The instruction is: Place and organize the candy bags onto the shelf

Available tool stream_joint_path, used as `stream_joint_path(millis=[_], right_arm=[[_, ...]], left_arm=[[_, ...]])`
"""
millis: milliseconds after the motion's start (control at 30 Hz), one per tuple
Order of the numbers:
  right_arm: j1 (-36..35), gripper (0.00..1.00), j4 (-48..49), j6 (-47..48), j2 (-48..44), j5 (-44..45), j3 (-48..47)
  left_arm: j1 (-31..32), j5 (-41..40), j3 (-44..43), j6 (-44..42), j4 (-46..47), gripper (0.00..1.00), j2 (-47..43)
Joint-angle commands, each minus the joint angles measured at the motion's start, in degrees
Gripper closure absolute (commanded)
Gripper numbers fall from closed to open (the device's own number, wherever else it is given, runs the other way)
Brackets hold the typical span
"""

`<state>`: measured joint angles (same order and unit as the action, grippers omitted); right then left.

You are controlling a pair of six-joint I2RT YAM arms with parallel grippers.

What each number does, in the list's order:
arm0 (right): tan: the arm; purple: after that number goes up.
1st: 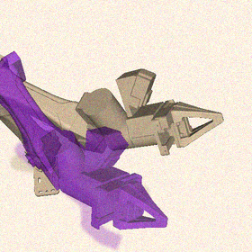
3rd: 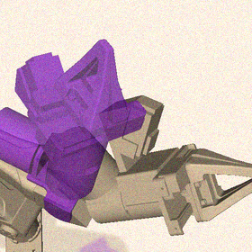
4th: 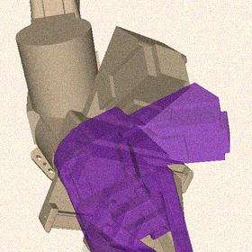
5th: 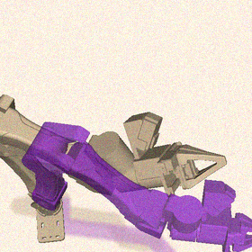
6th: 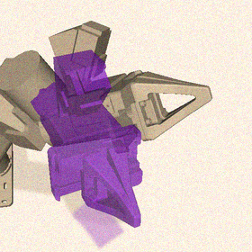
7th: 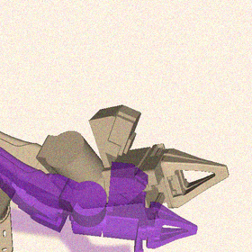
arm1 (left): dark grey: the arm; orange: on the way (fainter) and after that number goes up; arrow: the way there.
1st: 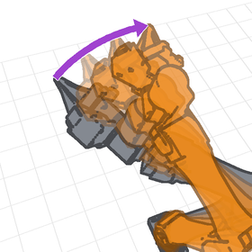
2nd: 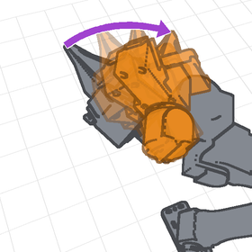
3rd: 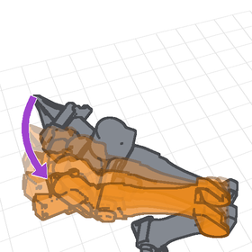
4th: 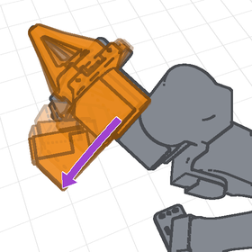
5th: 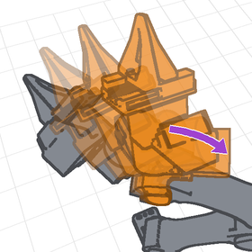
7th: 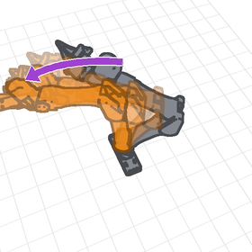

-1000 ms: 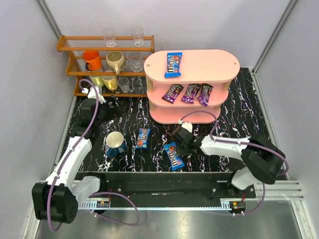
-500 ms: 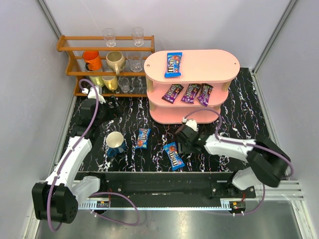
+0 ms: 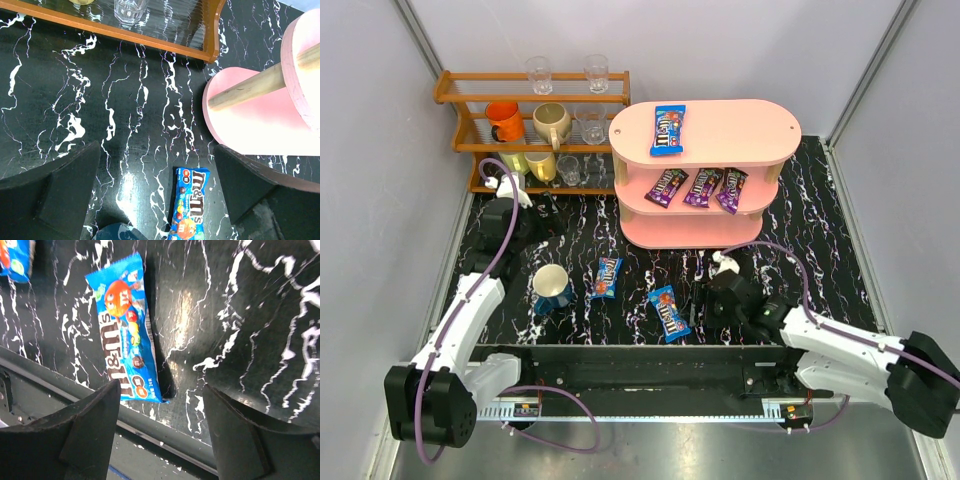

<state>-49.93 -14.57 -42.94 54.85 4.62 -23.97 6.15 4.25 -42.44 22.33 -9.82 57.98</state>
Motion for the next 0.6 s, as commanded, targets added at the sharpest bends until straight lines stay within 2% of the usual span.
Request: stream_joint_path(millis=[0,233,400,500,533,567], right_arm=[[0.1,0.26,7.5,-3.2,4.3,-8.1,1.7],[0.2,0.32,13.1,-4.0,9.4,-9.7,2.8],[0.2,0.45,13.8,-3.9,10.5,-10.2,2.8],[0.2,0.65,13.7,-3.8,10.6,-10.6,2.7],[0.2,0.75,13.5,-3.6,10.2,-10.6,2.6],[0.2,0.96,13.4,-3.6,9.9,-10.4,2.5]], left_arm=[[-0.4,-0.3,-2.9,-0.6,1.8,0.01,-0.4],[-0.3,-0.3,-3.1,-0.6,1.7,0.01,-0.1],[-0.4,-0.2,-3.2,-0.6,1.8,0.01,0.1],[-0.4,-0.3,-3.2,-0.6,1.8,0.01,0.1],[-0.3,-0.3,-3.3,-0.6,1.8,0.01,0.0],[-0.4,-0.3,-3.2,-0.6,1.8,0.01,0.0]])
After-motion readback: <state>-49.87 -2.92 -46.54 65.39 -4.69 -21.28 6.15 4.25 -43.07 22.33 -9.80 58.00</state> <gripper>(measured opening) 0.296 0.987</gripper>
